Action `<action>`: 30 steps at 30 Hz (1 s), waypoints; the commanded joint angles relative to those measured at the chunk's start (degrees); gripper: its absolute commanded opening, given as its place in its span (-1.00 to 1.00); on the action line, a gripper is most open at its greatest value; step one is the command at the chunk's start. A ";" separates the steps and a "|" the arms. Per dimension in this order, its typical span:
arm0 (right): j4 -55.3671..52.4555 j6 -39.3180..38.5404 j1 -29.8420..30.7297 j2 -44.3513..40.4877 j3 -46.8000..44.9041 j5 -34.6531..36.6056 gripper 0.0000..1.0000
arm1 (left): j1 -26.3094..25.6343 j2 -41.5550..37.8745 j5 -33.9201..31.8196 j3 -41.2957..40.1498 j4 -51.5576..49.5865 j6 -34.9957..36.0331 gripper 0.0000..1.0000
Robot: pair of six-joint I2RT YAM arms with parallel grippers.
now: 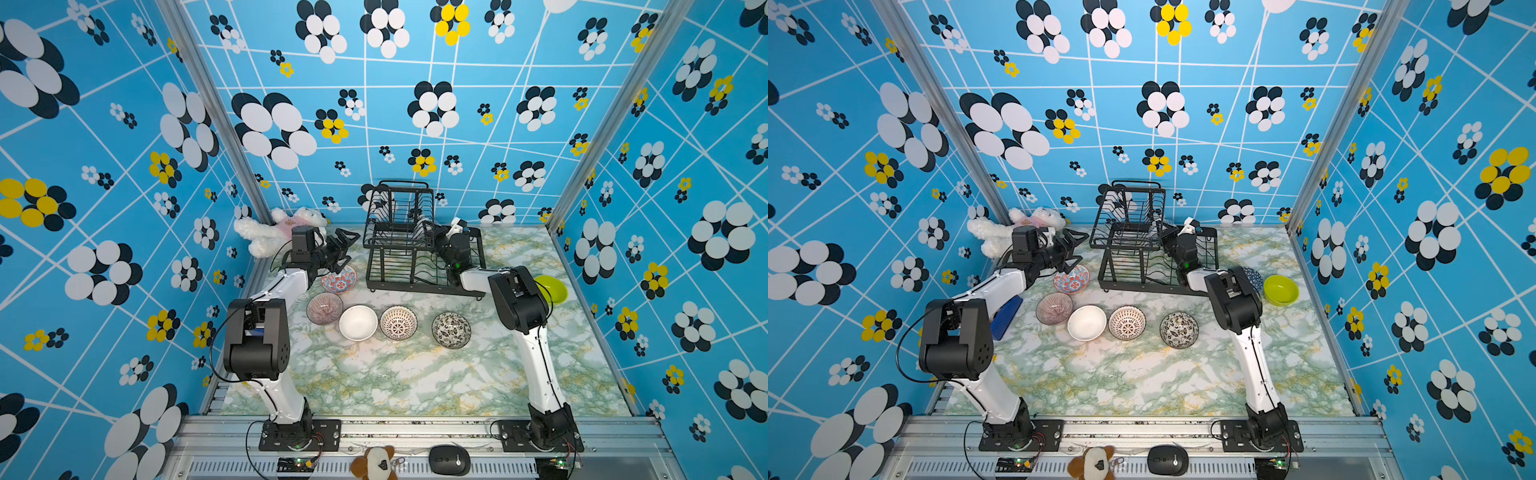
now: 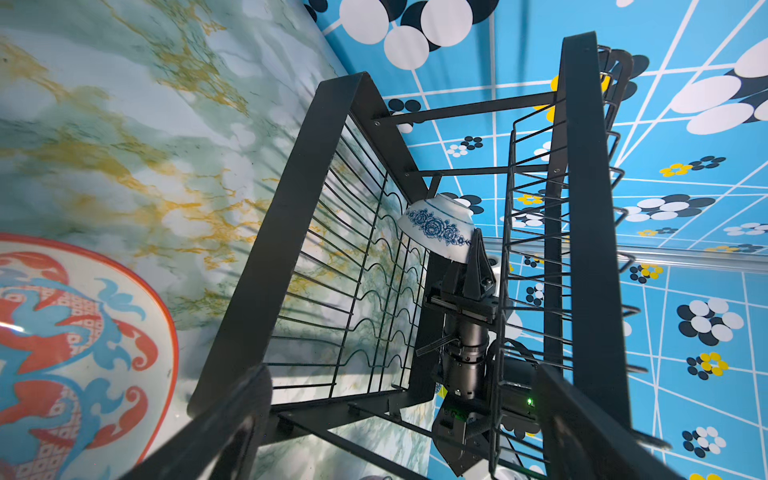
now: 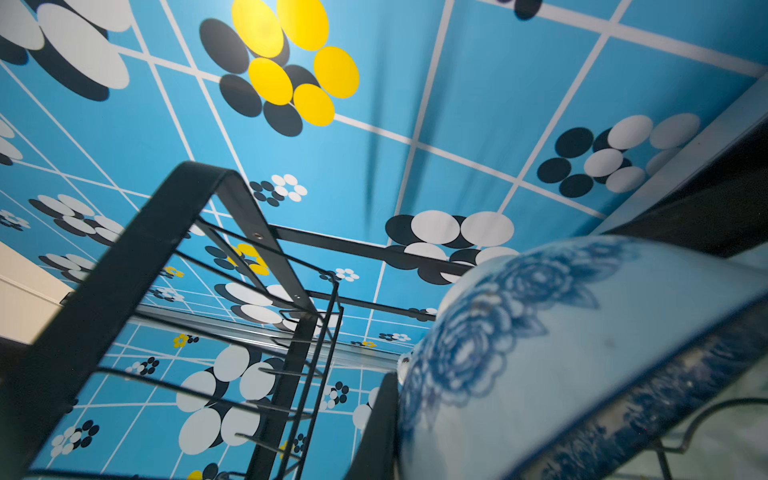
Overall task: Load bowls into a dish rack
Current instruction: Place the bowl in the dish rack.
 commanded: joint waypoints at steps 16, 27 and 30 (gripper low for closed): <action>1.22 2.12 1.37 5.48 7.66 6.15 -1.00 | 0.52 2.95 2.09 0.32 3.94 -3.72 0.98; 2.30 2.82 2.48 7.10 6.22 9.10 -1.00 | 0.52 3.05 2.34 0.41 4.25 -4.40 0.98; 3.51 2.82 2.48 6.69 4.78 9.82 -1.00 | 0.51 3.14 2.42 0.41 4.36 -4.55 0.98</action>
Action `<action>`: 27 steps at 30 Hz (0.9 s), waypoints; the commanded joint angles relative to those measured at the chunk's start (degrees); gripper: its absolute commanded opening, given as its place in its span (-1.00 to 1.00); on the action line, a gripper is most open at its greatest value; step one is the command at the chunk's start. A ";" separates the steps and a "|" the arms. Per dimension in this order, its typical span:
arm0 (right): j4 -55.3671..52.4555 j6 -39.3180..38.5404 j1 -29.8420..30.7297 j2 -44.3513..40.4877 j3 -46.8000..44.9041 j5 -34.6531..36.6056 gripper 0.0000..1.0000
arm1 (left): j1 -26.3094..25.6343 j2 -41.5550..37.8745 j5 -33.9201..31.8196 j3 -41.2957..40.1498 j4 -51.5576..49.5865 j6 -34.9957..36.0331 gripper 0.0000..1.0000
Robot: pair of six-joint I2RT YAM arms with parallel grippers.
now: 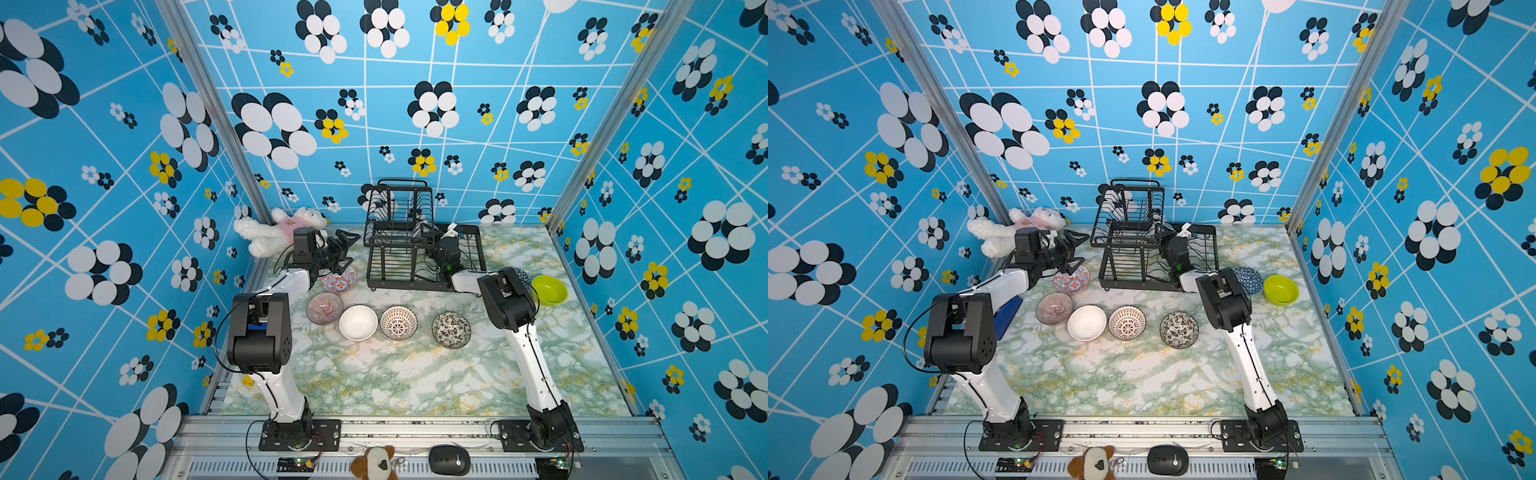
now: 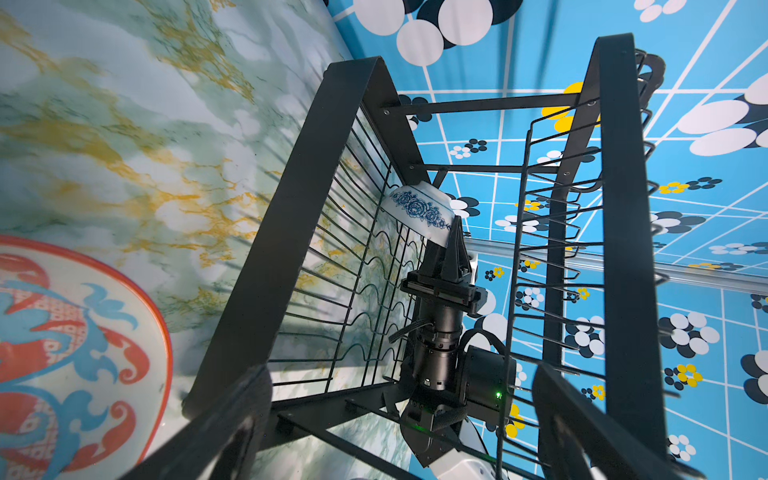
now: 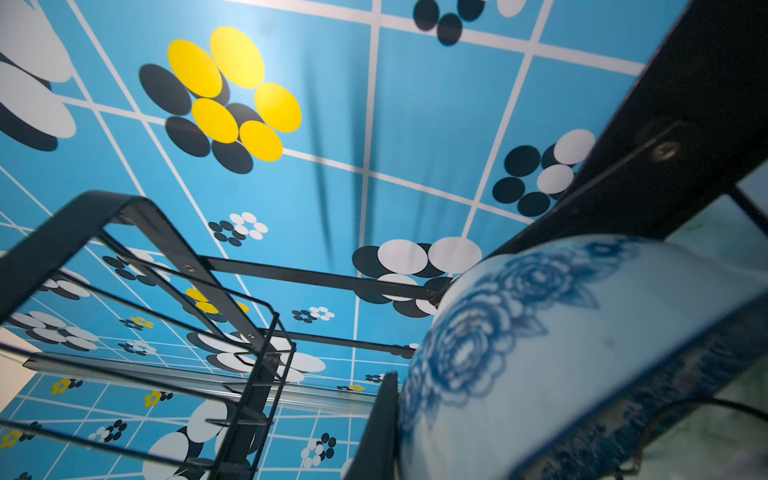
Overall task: Load bowls into a dish rack
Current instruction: Place the bowl in the dish rack.
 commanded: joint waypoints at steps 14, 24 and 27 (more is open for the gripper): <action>2.32 2.13 0.56 -3.41 -4.66 4.06 -0.76 | 0.37 0.84 1.03 0.32 1.11 -0.45 0.98; -3.11 4.19 0.55 -4.31 -3.80 4.10 -0.54 | 0.37 0.62 1.02 0.43 0.99 -0.38 0.98; -4.43 4.04 0.55 -4.83 -3.36 4.10 -0.44 | 0.36 0.58 0.98 0.40 0.90 -0.37 0.98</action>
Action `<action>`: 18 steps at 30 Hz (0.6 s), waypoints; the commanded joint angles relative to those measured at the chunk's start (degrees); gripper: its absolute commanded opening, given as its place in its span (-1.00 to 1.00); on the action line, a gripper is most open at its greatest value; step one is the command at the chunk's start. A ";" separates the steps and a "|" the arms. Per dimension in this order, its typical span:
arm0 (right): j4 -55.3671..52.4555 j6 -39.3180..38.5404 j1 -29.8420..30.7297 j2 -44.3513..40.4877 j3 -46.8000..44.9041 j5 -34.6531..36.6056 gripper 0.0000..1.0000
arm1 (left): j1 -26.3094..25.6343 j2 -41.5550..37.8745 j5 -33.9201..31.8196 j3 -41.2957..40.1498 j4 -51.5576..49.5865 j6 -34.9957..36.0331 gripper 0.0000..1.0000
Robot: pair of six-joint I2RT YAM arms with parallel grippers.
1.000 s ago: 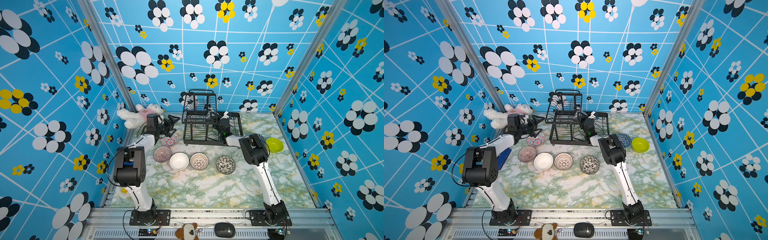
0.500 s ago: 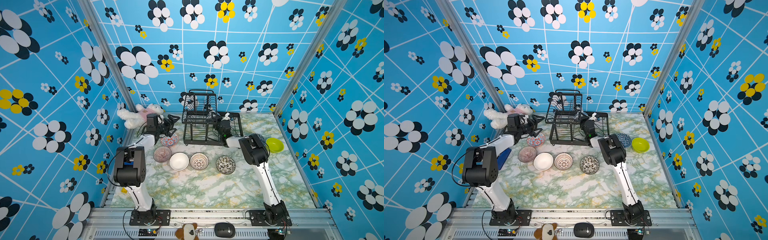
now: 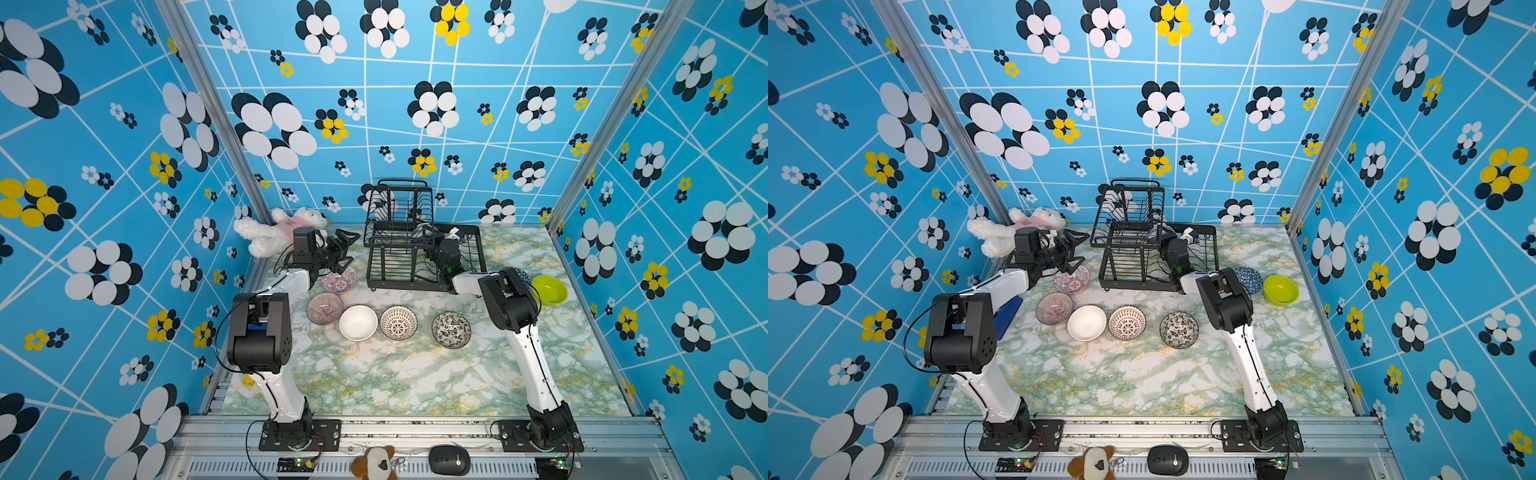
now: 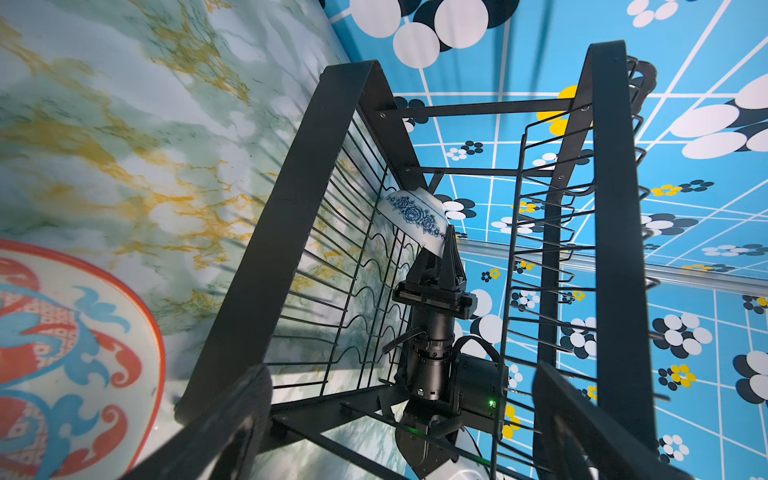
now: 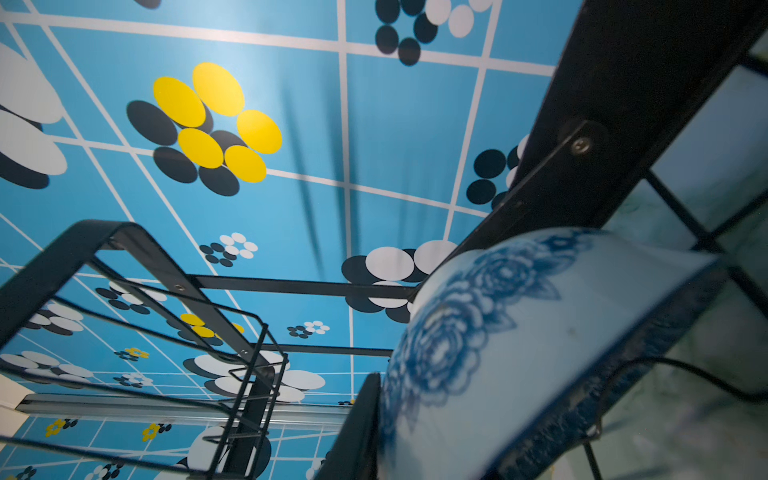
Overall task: Load bowls into a dish rack
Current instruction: Place the bowl in the dish rack.
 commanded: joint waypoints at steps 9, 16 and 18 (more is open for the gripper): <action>-5.07 -0.27 0.18 -3.86 1.28 1.08 -0.20 | 0.36 0.57 0.89 0.41 0.26 0.43 0.98; -5.88 -0.28 0.07 -4.79 1.08 0.88 -0.01 | 0.36 0.71 0.95 0.57 0.06 0.37 0.98; -6.50 0.16 0.01 -4.96 1.34 0.74 0.05 | 0.36 0.63 1.00 0.66 0.09 0.21 0.98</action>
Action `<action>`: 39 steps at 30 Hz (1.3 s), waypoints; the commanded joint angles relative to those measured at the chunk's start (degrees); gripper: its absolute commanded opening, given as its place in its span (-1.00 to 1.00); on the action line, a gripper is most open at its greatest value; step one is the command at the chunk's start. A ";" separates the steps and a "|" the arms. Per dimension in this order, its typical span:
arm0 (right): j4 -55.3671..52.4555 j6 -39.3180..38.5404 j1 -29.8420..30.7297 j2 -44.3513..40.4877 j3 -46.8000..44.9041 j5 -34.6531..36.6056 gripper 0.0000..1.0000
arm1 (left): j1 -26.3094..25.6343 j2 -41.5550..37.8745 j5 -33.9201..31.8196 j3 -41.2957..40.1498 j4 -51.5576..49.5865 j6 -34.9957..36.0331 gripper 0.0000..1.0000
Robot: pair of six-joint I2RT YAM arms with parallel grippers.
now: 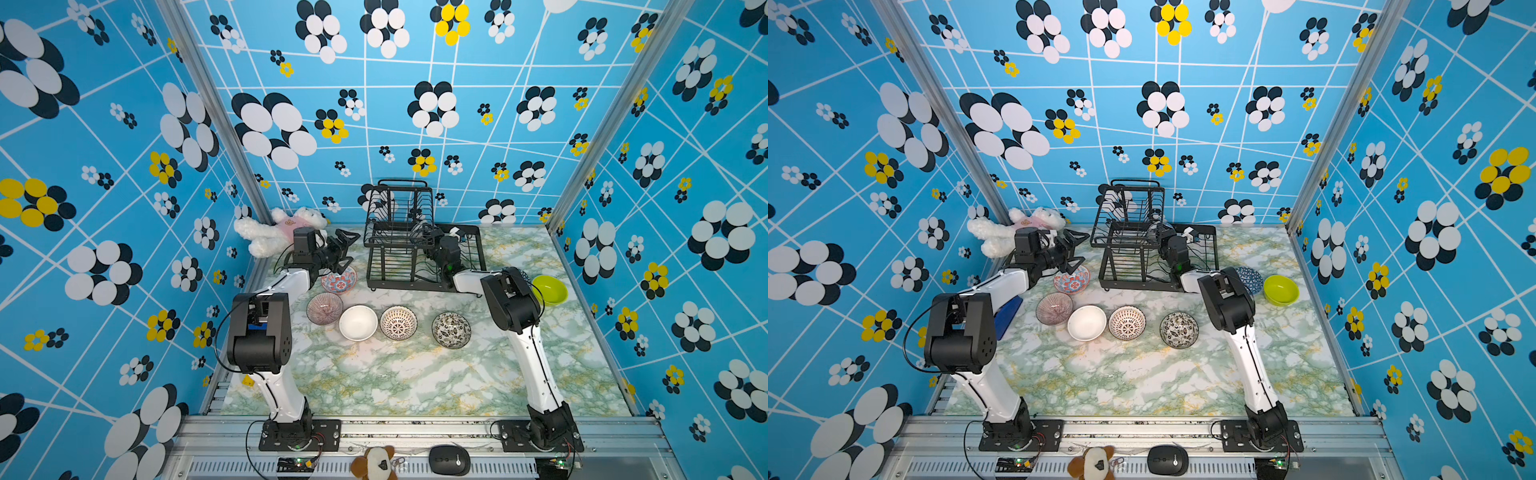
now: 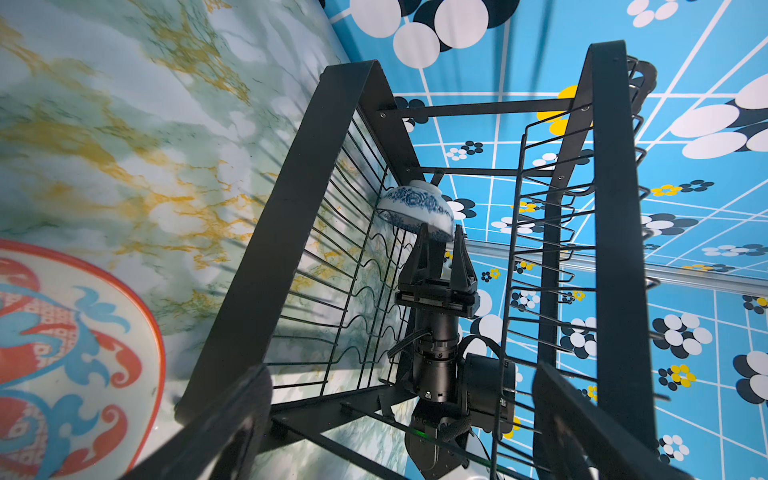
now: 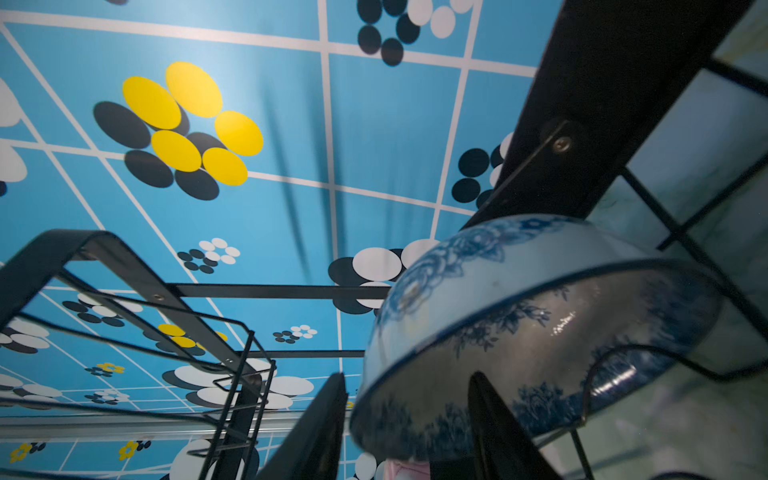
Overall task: Load bowls into a dish rack
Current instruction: Place the bowl in the dish rack.
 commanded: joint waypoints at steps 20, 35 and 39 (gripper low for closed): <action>-3.32 3.60 -0.17 -8.54 -4.62 0.74 0.46 | 0.36 1.06 0.53 0.88 -1.61 1.64 0.98; -0.18 2.21 -0.61 -18.84 -17.28 0.28 0.99 | 0.39 0.36 -0.06 1.52 -3.60 3.30 0.98; -0.49 0.20 -1.38 -23.02 -21.59 -0.70 0.99 | 0.62 -0.21 -0.33 1.94 -4.84 4.34 0.98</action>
